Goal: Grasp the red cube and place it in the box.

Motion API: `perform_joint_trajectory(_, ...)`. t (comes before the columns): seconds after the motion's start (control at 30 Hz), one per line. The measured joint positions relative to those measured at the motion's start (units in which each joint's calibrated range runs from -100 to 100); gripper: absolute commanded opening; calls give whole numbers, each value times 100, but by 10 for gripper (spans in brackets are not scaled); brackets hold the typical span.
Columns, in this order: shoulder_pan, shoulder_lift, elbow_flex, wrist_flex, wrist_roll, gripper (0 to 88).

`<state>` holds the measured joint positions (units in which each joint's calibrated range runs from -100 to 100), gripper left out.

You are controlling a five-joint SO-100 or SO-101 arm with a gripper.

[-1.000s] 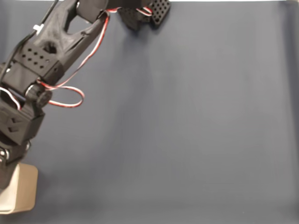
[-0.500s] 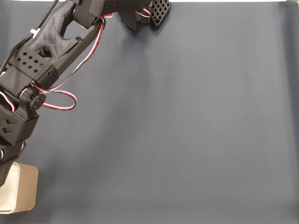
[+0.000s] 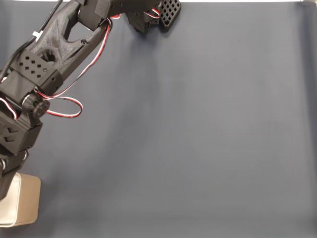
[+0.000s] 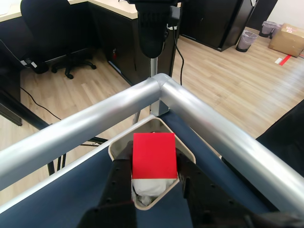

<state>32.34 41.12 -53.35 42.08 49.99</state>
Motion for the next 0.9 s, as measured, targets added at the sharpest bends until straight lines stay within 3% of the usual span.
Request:
perform_joint_trajectory(0.5, -30, 0, 0, 0, 54, 17)
perform_joint_trajectory(0.7, -37, 0, 0, 0, 122, 307)
perform_joint_trajectory(0.9, -45, 0, -9, -111, 142, 395)
